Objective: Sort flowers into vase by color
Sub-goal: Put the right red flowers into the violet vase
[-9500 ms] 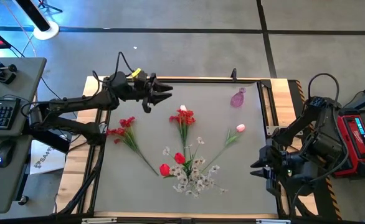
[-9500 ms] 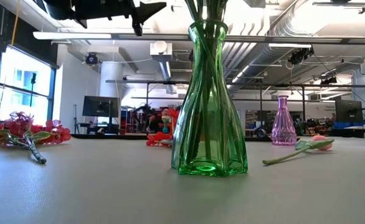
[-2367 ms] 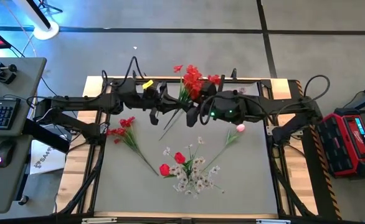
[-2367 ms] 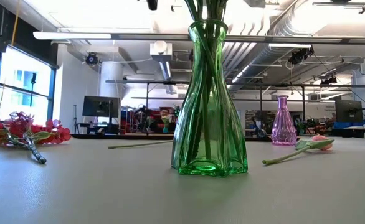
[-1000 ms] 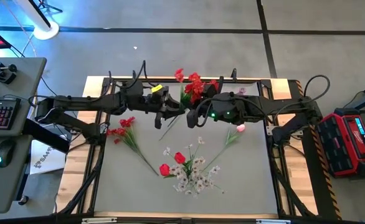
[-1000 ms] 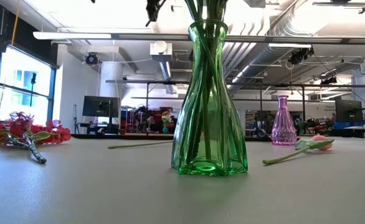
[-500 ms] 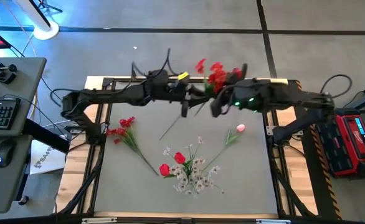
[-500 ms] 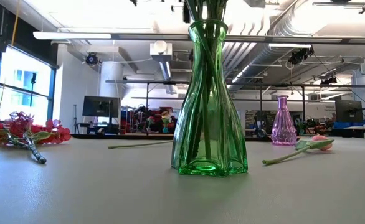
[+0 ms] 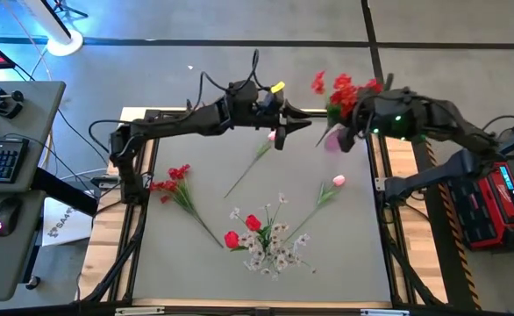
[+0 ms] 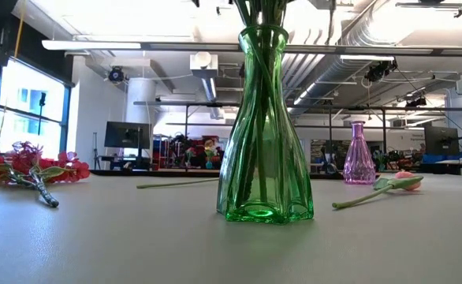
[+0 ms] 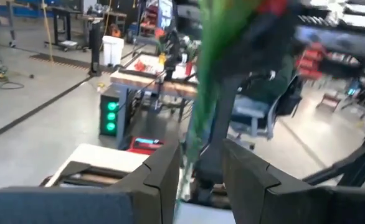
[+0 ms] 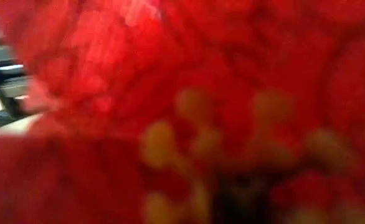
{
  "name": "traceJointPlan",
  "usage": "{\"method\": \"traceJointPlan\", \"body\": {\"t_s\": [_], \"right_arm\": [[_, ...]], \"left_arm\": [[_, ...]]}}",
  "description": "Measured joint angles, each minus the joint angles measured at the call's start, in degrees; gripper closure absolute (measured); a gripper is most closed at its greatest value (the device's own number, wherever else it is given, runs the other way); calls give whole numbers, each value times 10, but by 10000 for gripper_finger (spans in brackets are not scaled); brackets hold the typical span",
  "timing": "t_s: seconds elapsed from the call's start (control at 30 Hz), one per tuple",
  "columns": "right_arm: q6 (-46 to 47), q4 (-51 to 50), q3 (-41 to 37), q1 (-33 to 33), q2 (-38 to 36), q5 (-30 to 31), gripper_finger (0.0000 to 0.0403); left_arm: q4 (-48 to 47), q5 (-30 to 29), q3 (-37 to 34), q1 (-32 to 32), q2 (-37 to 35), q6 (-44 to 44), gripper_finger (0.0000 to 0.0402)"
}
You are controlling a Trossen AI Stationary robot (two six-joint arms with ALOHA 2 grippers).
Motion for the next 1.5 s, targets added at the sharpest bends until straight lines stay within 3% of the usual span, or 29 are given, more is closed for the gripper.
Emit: {"method": "traceJointPlan", "body": {"t_s": [0.27,0.4,0.5,0.67,0.9,1.2,1.5], "right_arm": [[-36,-3,0,-69,-43,-26,403],[-26,-2,-2,-101,-41,8,403],[-11,16,-29,-127,-43,29,403],[12,32,-75,-161,-51,6,403],[21,39,-89,-165,-60,17,403],[23,39,-89,-165,-65,99,403],[48,9,-91,-165,-65,127,403]], "left_arm": [[-59,0,0,9,-61,40,300],[-77,-7,-1,9,-93,71,300],[-84,-25,-1,8,-112,80,300],[-88,-32,-1,9,-118,81,300],[-95,-33,-1,8,-116,81,300],[-97,-32,-1,8,-115,81,300],[-96,-32,-1,8,-115,81,300]]}}
